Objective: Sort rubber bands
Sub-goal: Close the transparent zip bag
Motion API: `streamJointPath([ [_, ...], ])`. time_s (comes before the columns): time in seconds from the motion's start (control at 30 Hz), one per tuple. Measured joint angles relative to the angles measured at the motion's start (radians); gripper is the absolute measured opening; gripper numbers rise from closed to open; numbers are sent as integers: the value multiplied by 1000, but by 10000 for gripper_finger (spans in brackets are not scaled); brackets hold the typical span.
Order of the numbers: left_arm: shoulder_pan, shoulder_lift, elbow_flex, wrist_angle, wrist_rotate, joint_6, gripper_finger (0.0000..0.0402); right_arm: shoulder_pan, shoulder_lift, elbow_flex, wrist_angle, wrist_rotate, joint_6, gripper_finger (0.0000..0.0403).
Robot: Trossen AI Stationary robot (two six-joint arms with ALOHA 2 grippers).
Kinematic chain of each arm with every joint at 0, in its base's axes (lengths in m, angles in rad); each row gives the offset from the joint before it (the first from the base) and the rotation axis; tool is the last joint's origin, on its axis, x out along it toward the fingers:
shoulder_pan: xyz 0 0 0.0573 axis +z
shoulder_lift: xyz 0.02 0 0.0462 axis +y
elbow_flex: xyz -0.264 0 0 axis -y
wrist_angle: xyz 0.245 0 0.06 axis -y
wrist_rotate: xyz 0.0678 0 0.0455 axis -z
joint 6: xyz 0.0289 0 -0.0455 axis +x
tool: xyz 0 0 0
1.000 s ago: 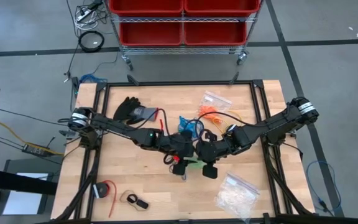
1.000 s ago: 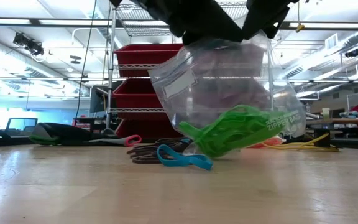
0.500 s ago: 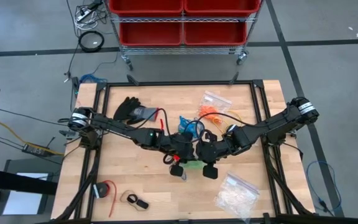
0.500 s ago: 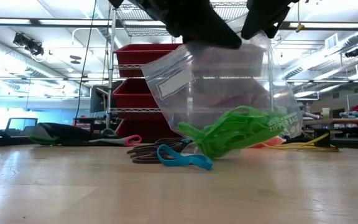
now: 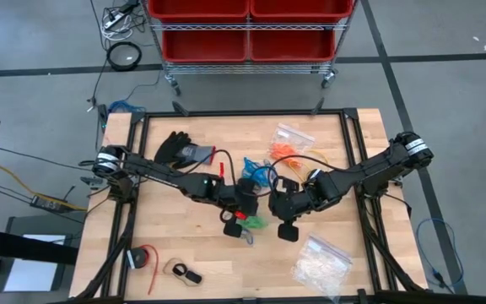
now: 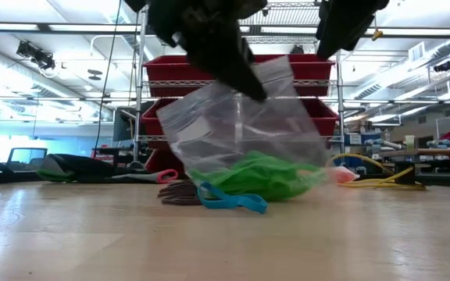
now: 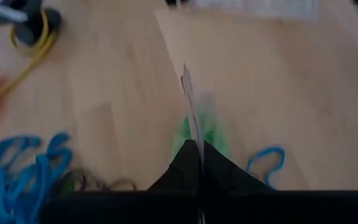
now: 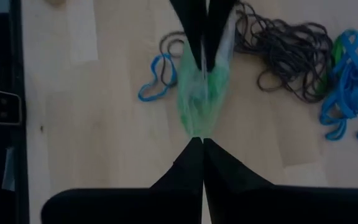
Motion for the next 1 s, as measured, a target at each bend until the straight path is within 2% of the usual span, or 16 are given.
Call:
streamJointPath([
  [0.13,0,0,0,-69,-5,-1,2,0,0,0,-12,16,11,0],
  [0.23,0,0,0,-55,-8,-1,2,6,0,0,6,68,10,0],
  [0.33,0,-3,0,-38,-11,-1,1,17,0,0,44,72,13,8],
  [0.53,0,-22,1,-6,-11,-1,1,72,-1,-8,85,159,23,66],
  [0.73,-4,-25,1,31,21,-2,1,84,-1,-8,114,201,52,128],
  [0.87,-14,-26,1,60,26,-2,1,81,8,-8,128,200,54,147],
  [1.0,-19,-26,1,71,30,-1,1,74,44,-9,144,172,47,147],
])
